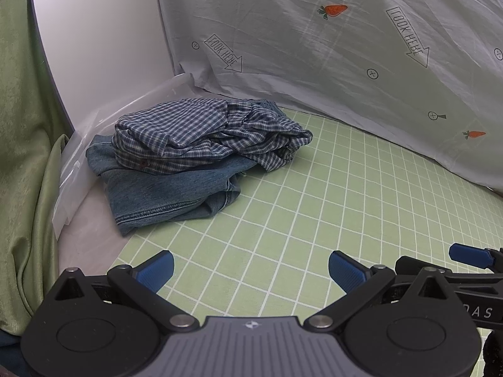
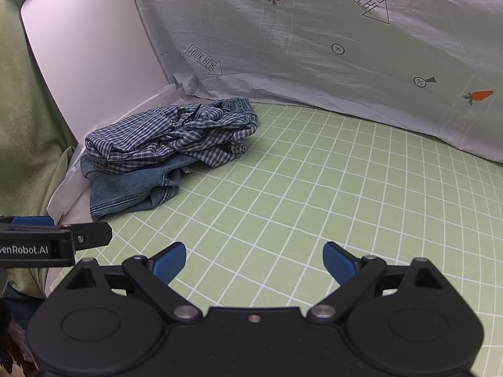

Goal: Fold clothes
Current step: 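Grasp the checked shirt with the left gripper while the right gripper grasps it too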

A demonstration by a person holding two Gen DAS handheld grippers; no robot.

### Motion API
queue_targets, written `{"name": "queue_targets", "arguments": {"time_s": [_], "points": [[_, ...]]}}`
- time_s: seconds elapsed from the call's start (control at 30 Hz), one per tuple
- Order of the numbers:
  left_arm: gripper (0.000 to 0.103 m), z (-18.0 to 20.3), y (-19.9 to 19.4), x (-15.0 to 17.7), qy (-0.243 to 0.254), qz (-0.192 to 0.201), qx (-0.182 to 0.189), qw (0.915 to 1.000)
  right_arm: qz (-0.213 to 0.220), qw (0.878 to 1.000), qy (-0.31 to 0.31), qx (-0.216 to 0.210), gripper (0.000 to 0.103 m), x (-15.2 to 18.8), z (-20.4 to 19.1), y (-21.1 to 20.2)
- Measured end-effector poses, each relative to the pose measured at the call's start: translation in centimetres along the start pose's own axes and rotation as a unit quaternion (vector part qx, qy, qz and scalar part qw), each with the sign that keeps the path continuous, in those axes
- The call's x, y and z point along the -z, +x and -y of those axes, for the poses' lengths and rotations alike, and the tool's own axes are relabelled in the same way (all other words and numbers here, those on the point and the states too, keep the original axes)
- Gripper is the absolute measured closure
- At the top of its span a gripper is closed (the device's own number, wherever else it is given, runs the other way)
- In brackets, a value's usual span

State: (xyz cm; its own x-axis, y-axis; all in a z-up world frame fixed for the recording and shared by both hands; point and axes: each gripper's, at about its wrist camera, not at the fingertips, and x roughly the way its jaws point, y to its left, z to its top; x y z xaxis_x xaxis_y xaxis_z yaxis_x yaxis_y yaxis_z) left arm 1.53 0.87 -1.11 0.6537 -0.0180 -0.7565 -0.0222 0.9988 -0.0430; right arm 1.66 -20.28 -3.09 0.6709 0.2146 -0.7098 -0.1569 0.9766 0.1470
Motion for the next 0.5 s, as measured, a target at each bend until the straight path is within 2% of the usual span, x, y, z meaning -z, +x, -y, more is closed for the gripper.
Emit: {"name": "queue_targets", "arguments": {"time_s": [0.23,0.5], "points": [[0.0,-1.2,1.3,-1.3,-0.011,-0.006,-0.013,0.9998,0.001,1.0,-0.008,0.004,0.008,-1.7,-0.3,1.5],[0.0,-3.9,4.1,-4.5,-0.035,-0.011,-0.02,0.9991,-0.006,1.0,-0.008,0.007,0.008,-5.2,-1.0,5.2]]}}
